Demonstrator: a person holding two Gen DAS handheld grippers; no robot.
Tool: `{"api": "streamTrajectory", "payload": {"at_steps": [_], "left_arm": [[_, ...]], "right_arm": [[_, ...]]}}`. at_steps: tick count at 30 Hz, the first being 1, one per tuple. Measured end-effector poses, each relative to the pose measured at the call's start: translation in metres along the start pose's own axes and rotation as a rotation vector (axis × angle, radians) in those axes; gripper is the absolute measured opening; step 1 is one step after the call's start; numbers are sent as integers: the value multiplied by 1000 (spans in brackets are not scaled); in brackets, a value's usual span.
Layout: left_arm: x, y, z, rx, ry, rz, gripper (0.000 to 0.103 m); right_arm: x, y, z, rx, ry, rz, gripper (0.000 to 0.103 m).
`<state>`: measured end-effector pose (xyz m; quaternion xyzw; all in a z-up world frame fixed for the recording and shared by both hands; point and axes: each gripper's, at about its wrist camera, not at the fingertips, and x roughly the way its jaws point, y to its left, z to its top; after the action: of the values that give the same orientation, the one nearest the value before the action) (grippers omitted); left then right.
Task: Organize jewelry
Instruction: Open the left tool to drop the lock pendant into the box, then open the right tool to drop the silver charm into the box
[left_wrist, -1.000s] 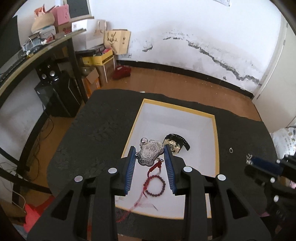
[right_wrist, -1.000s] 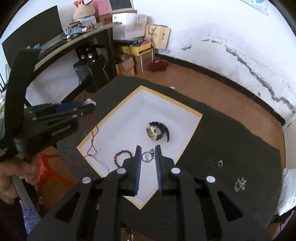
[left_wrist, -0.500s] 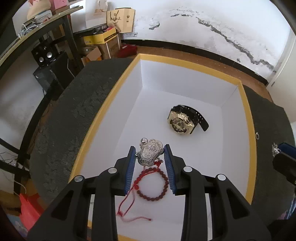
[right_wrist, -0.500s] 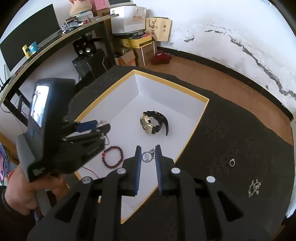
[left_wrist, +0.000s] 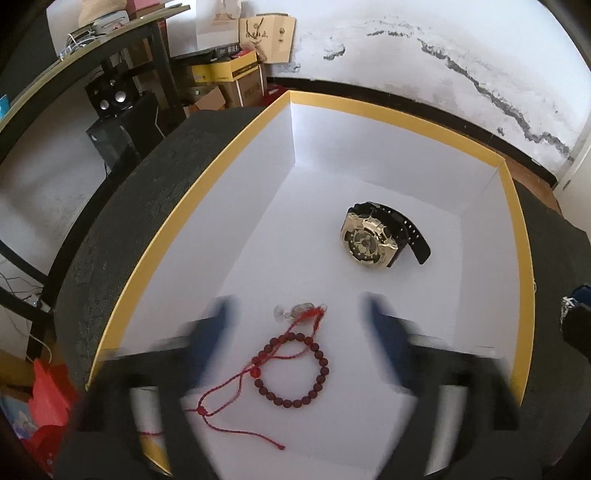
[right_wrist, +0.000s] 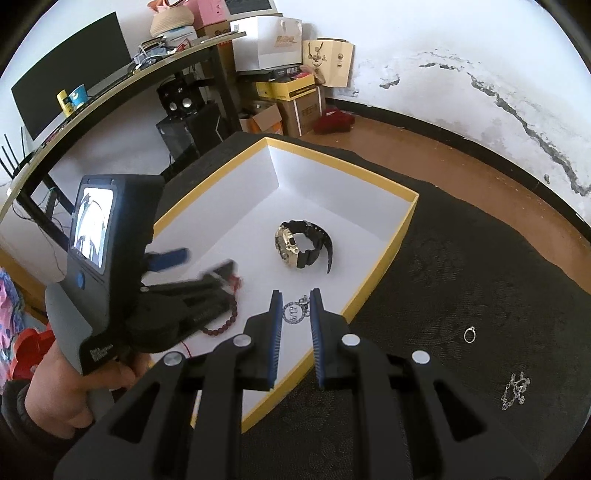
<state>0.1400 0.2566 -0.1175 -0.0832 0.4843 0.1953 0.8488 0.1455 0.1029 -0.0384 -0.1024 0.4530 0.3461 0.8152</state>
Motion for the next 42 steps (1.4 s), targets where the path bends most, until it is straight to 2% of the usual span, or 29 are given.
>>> {"api": "streamTrajectory", "payload": {"at_steps": [4, 10, 14, 19, 23, 28, 32, 39, 40, 41, 42], "left_arm": [[-9, 3, -3, -3, -18, 6, 90], [-30, 25, -8, -106, -27, -28, 91], [-36, 27, -13, -96, -19, -28, 91], [-55, 47, -8, -114, -80, 46, 91], [-56, 63, -2, -130, -91, 66, 91], [-55, 79, 1, -183, -81, -12, 91], [-55, 82, 1, -189, -86, -29, 91], [-58, 87, 0, -216, -91, -45, 91], [-57, 87, 0, -221, -90, -43, 91], [-56, 88, 1, -226, -89, -41, 91], [-56, 89, 1, -231, -88, -41, 91]], "right_arm": [[1, 1, 1, 4, -4, -2, 15], [4, 8, 6, -2, 16, -8, 15], [15, 17, 19, 16, 35, -11, 15], [42, 16, 36, 76, 98, -23, 16], [57, 19, 42, 73, 138, -68, 16], [66, 20, 42, 73, 167, -111, 16], [70, 16, 41, 84, 176, -131, 16], [72, 7, 39, 123, 192, -103, 17], [72, 6, 39, 130, 195, -92, 25], [70, 4, 39, 139, 188, -82, 46], [68, 4, 39, 143, 178, -73, 57]]}}
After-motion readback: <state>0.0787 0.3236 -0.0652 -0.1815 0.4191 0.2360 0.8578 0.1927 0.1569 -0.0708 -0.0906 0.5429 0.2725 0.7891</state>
